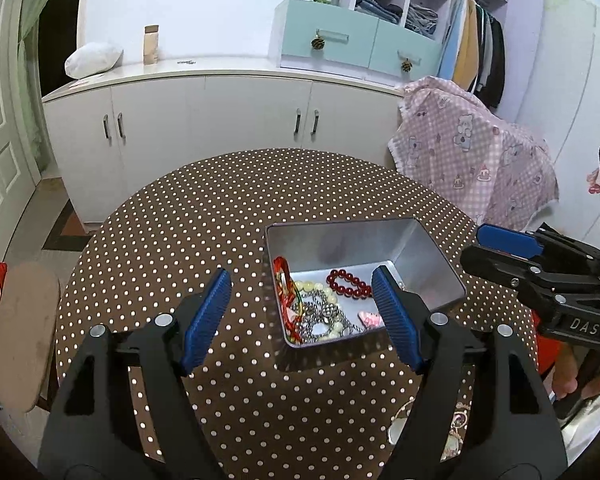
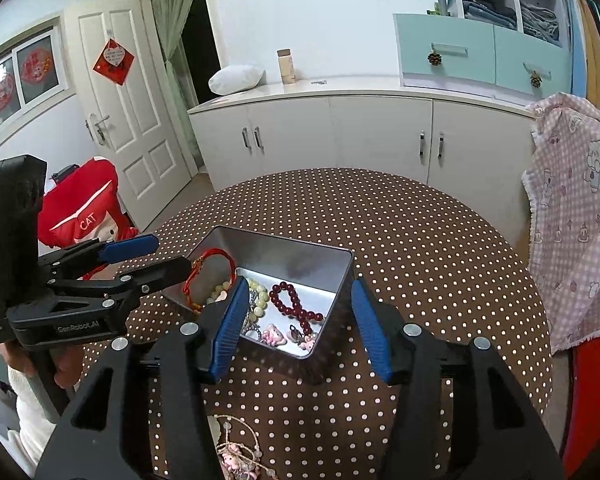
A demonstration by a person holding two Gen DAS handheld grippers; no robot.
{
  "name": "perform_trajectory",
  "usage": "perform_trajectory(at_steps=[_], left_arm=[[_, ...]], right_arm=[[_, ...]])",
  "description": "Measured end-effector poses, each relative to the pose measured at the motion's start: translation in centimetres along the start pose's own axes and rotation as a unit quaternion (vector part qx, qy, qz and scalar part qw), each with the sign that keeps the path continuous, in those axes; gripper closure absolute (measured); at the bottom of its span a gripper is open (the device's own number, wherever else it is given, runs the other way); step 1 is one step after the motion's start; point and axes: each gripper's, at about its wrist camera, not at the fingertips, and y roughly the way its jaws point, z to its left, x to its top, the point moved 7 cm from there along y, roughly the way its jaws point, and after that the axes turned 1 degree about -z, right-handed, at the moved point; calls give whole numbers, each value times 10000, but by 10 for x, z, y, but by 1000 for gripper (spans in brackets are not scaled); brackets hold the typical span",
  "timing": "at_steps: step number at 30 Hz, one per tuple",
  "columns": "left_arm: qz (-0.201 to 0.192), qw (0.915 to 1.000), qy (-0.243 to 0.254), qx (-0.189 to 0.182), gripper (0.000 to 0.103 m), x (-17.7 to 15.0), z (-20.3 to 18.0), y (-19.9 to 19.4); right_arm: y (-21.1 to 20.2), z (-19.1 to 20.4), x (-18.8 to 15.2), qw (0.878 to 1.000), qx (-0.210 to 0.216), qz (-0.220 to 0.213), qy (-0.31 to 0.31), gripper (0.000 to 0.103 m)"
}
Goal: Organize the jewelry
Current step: 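Lower both items into the grey box and open both tools, then move both tools back toward the pendant tangle on the table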
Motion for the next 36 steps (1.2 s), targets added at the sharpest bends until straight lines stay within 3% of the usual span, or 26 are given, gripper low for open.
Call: perform_trajectory(at_steps=[11,24,36], left_arm=[[195,9998,-15,2,31,-29,-2,-7],[551,9984,-128,32,31,-78,-4,-18],[719,9969,-298,102,31,-112,10,-35]], right_arm=[[-13,3,-21,9999,-104,74,26,45],[-14,29,-65,9989,-17,444,-121,45],[-5,74,-103,9918,302,911,-839,45]])
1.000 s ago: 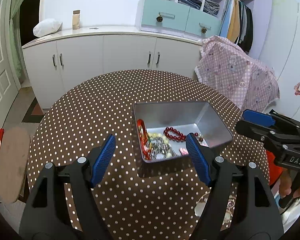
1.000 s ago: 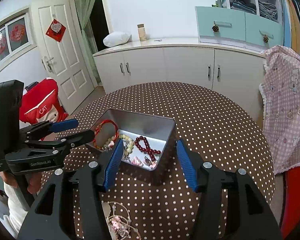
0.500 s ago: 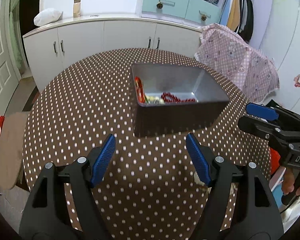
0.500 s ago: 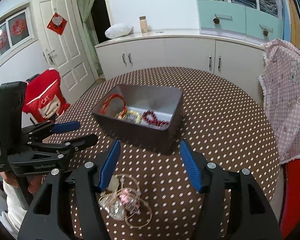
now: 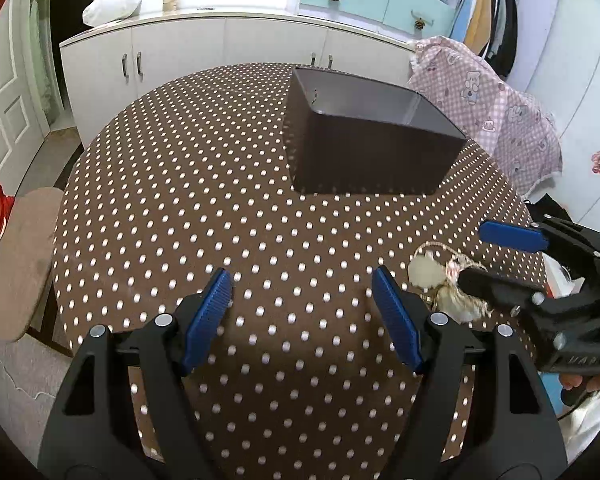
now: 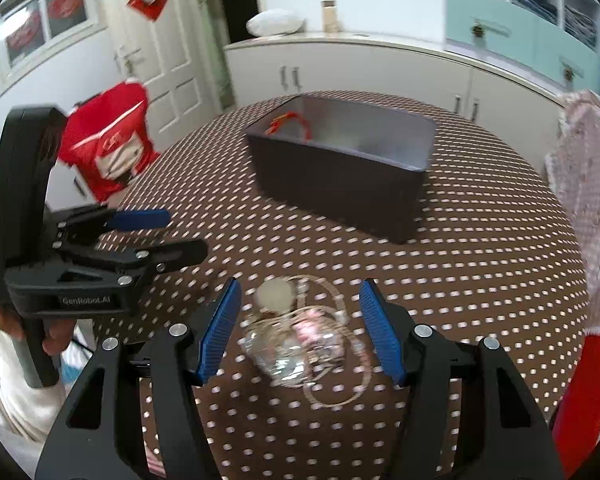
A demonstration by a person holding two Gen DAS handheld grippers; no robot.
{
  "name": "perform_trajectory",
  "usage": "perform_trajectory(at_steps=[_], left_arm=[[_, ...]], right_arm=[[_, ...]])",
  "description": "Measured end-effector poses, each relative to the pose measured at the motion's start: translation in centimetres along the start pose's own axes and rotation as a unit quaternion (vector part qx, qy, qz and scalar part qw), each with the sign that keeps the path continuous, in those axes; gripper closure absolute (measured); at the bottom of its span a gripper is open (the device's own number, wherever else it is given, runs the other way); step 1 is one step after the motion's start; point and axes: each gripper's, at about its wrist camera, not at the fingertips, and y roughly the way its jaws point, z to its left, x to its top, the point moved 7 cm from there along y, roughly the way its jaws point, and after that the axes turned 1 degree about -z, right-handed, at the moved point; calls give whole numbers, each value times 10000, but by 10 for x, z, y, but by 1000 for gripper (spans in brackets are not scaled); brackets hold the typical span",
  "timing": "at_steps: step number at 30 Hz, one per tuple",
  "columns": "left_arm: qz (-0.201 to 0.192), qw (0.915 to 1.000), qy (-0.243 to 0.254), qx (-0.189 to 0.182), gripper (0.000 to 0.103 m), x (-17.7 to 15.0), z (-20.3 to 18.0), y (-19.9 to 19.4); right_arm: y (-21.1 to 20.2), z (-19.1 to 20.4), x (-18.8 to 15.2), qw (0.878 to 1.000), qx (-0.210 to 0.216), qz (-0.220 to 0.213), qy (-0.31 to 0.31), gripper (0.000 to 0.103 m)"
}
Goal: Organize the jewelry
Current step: 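Move both tools back toward the pendant tangle on the table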
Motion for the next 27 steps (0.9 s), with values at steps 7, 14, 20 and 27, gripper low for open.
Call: perform_trajectory(at_steps=[7,14,20,27], left_arm=[[-4,10000,6,17,31,-10,0,-6],[-11,10000,-96,11,31,-15,10,-10],[-21,10000,-88,22,30,-17,12,-11],[10,10000,-40,-40,29,-16,5,-13]], right_arm=[[17,17,1,9991,33,235,-341,61],[36,14,0,9975,-142,479,-506,69],[37,14,4,9980,-127,439,-433,79],[20,4,12,9998,113,159,-70,79]])
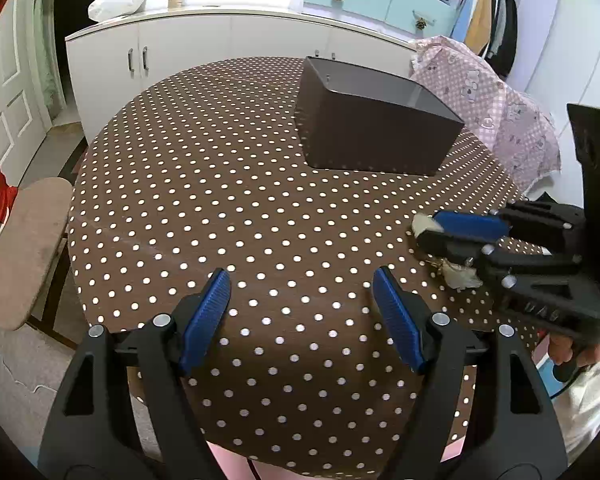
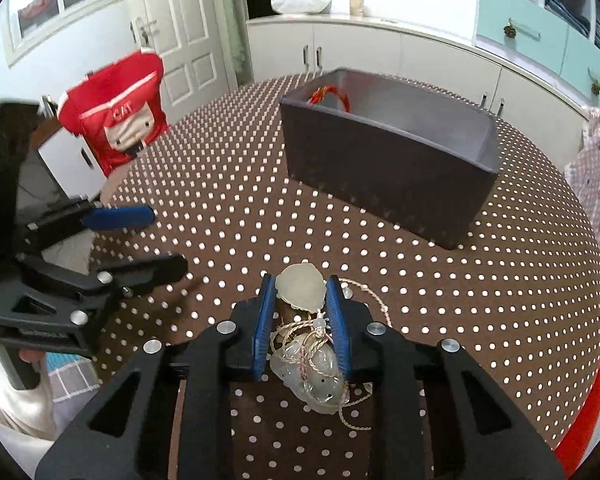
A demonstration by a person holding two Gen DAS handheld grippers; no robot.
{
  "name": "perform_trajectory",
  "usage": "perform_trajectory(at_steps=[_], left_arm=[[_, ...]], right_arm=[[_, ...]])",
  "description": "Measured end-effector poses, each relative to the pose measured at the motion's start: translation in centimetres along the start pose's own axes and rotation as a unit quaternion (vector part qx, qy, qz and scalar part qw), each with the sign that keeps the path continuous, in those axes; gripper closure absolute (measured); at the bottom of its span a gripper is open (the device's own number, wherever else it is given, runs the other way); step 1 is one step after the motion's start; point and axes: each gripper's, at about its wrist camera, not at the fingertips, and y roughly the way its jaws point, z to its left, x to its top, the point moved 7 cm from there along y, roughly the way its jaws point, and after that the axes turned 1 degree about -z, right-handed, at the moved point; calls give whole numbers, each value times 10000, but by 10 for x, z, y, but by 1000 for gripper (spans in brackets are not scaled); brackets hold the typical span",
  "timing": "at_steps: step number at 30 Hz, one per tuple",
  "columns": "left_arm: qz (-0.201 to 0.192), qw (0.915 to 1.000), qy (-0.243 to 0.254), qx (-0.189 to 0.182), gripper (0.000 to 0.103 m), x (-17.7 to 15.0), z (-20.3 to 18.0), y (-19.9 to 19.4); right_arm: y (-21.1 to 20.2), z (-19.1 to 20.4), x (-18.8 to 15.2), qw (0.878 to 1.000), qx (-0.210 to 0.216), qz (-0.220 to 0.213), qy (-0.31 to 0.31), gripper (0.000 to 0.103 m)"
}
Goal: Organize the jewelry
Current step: 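Move both tools back toward the pendant tangle on the table, then grasp the pale jade pendant with the right tool and lift it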
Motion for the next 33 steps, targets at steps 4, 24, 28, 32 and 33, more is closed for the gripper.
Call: perform_trajectory(at_steps=[4,24,28,32,33], left_arm=[[-30,9999,116,-105,29,6,-16,0],[158,9962,681,-521,26,10,-68,14],[51,9984,478,-314,26,13,-43,4],[-15,9993,322,-172,26,14,-26,-2],[-20,9995,282,-140,26,14,-21,-2]], right_arm=[[-26,-7,8,9993,71,-332,124,79],[-32,-25,-3,9991,-6,-336,271,82],[-6,-14,2,9999,39,-95,62,78],[18,-7,8,9997,-65,131,-176,74],[24,-7,10,9996,-76,188,-201,71]])
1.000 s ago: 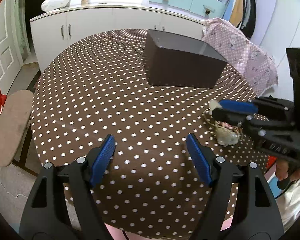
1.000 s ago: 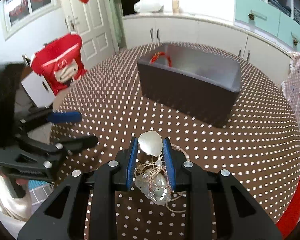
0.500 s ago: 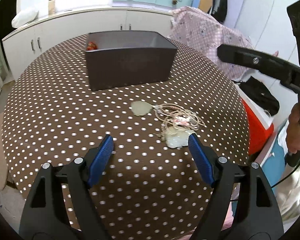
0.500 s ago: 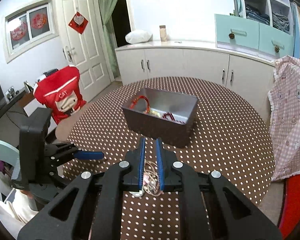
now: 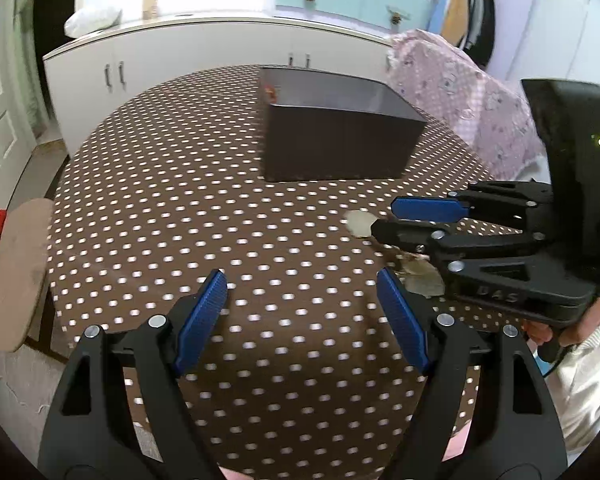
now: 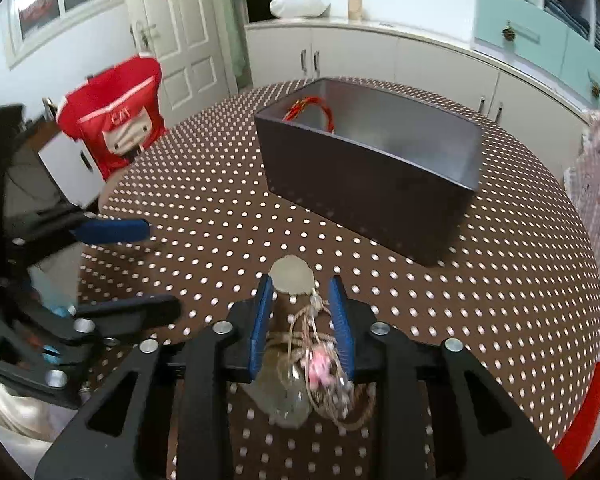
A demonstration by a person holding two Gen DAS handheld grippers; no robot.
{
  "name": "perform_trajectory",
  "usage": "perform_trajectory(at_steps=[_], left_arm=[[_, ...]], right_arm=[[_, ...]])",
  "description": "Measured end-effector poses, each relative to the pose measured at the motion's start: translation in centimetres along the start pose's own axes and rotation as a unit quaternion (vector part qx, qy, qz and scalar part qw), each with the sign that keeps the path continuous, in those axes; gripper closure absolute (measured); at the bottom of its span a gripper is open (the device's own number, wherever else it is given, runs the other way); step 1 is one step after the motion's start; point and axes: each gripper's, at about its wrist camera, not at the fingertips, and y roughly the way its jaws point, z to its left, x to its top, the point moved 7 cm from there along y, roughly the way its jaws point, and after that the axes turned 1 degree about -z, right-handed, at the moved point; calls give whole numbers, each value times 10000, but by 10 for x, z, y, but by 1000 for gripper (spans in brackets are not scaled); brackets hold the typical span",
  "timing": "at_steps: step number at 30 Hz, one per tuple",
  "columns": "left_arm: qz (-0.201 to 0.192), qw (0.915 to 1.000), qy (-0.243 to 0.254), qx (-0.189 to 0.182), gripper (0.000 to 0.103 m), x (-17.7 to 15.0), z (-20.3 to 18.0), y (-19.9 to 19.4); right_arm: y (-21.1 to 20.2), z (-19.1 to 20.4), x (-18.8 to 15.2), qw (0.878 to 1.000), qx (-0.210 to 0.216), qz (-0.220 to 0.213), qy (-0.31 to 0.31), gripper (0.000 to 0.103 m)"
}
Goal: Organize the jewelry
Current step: 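Grasp the pale jade pendant with the right tool and lift it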
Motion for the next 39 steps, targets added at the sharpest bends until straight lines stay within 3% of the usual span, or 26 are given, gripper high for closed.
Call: perform_trajectory(at_steps=[3,5,9,12,13,17,24,28,35,39], left_arm=[[2,9999,-108,33,26,-1,11,-1],[22,9998,-169,44,25,-2,16,1],[108,9997,-221,56,25,-2,19,9],[104,9997,-204,43,25,-3,17,11],[106,9997,-198,27,25,-1,16,12],[110,9998,-161,-33,25,2,7,13],[179,9997,38,-183,25,5,-20,21],[277,9975,109,-646,25,5,-42,25],[326,9926,432,-1087,25,8,-80,33],[385,9926,673,-931,26,8,-98,44]], right_arm=[[9,3,2,9999,-6,77,-145,66],[11,8,3,9997,25,75,-251,56],[11,10,2,9992,-36,8,-392,57],[10,7,1,9992,-37,-31,-400,65],[9,7,1,9991,-33,-40,-411,75],[6,5,-1,9993,-28,-65,-373,78],[-18,-13,-8,9989,206,-363,228,78],[-42,-35,-16,9947,252,-665,736,78],[-75,-66,-31,9878,72,-955,1224,78],[-84,-78,-41,9854,-29,-1016,1367,78]])
